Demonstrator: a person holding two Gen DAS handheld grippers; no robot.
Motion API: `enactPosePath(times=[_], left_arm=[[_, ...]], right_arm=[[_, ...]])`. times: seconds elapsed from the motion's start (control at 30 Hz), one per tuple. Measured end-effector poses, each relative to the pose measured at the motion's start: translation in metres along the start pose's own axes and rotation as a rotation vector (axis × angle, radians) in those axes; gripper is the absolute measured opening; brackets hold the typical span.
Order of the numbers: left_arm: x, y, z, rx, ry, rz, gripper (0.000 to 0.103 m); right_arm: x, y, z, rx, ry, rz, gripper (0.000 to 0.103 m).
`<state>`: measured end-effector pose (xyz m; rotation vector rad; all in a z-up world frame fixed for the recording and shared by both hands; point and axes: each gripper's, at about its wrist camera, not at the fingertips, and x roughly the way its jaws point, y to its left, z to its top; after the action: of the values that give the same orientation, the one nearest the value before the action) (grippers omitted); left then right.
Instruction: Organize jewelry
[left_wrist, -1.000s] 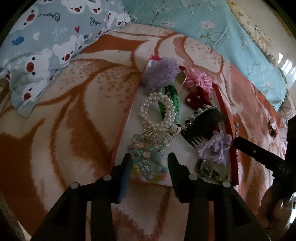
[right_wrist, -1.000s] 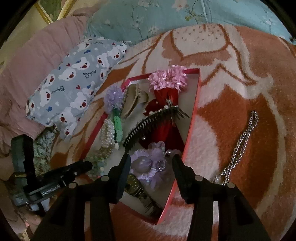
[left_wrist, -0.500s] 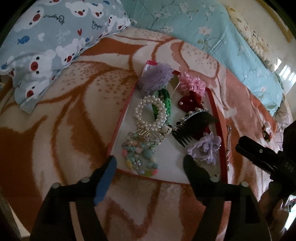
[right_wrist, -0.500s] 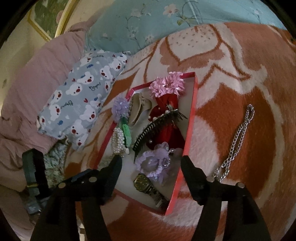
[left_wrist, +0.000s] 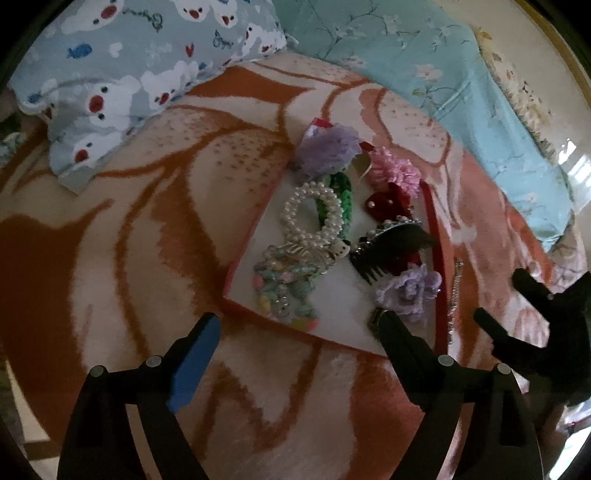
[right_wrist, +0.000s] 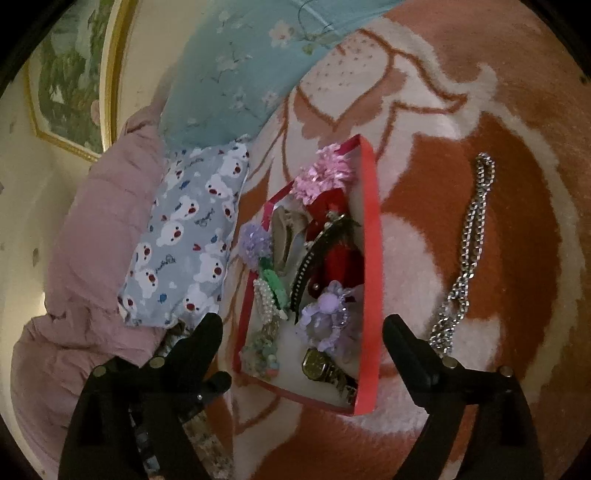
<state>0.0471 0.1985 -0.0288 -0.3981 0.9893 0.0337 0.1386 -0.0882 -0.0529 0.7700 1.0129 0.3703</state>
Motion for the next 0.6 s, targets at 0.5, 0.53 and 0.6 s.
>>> enactPosePath(times=[0.5, 0.53, 0.6], left_arm=[[-0.062, -0.054, 0.003, 0.221, -0.093, 0.28, 0.101], [-0.067, -0.058, 0.003, 0.239, -0.101, 0.293, 0.101], [-0.079, -0.068, 0.002, 0.277, -0.121, 0.321, 0.102]], right_arm=[[-0.039, 0.097, -0.009, -0.588, -0.065, -0.356, 0.1], [-0.039, 0.101, -0.01, -0.612, -0.055, -0.368, 0.101], [-0.04, 0.108, -0.011, -0.647, -0.016, -0.375, 0.102]])
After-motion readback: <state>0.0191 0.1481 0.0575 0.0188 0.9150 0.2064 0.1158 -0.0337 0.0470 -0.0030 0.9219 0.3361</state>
